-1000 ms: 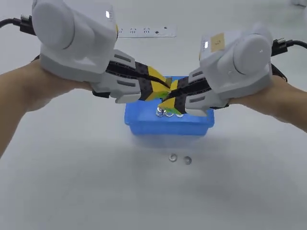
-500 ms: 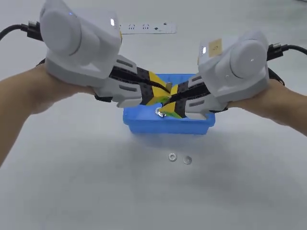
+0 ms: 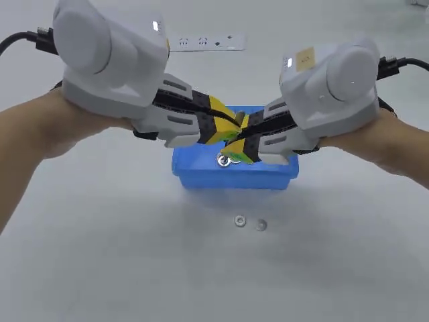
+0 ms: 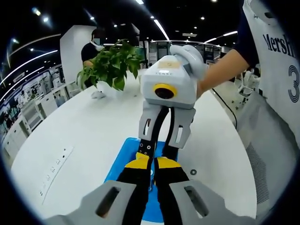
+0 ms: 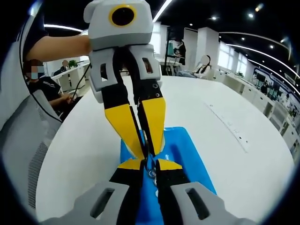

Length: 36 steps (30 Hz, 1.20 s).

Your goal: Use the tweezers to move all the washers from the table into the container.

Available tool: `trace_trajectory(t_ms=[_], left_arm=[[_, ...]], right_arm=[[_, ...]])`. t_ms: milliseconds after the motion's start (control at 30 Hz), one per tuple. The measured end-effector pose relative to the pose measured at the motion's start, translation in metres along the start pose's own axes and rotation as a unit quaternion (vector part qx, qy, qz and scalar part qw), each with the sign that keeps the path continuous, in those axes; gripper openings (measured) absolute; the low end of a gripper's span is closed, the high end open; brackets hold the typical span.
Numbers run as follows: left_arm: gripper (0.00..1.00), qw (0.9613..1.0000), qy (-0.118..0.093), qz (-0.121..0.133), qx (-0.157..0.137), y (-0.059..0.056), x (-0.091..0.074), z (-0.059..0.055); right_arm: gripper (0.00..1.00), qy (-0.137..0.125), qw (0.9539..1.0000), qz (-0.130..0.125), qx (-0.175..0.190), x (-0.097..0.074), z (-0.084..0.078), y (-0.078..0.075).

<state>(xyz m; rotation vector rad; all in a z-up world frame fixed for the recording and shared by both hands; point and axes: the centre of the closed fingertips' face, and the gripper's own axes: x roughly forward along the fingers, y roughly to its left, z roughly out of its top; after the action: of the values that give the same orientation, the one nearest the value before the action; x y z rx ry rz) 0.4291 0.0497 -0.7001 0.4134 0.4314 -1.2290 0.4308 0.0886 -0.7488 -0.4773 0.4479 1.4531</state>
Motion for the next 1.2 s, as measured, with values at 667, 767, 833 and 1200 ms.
trace_trajectory(t_ms=[667,767,833,1200], left_arm=[[0.06,0.9995,-0.020,0.004,0.025,-0.024,-0.017,0.044],[0.06,0.9994,-0.023,0.003,0.024,-0.031,-0.020,0.048],[0.06,0.9994,-0.026,0.003,0.023,-0.036,-0.023,0.050],[0.06,0.9994,-0.022,-0.010,0.026,-0.062,-0.029,0.052]], right_arm=[[0.11,-0.039,0.9992,0.004,-0.012,-0.030,0.031,0.021],[0.10,-0.043,0.9990,0.009,-0.004,-0.034,0.033,0.029],[0.10,-0.048,0.9987,0.012,0.010,-0.037,0.034,0.033],[0.10,-0.038,0.9990,0.014,-0.017,-0.049,0.031,0.061]])
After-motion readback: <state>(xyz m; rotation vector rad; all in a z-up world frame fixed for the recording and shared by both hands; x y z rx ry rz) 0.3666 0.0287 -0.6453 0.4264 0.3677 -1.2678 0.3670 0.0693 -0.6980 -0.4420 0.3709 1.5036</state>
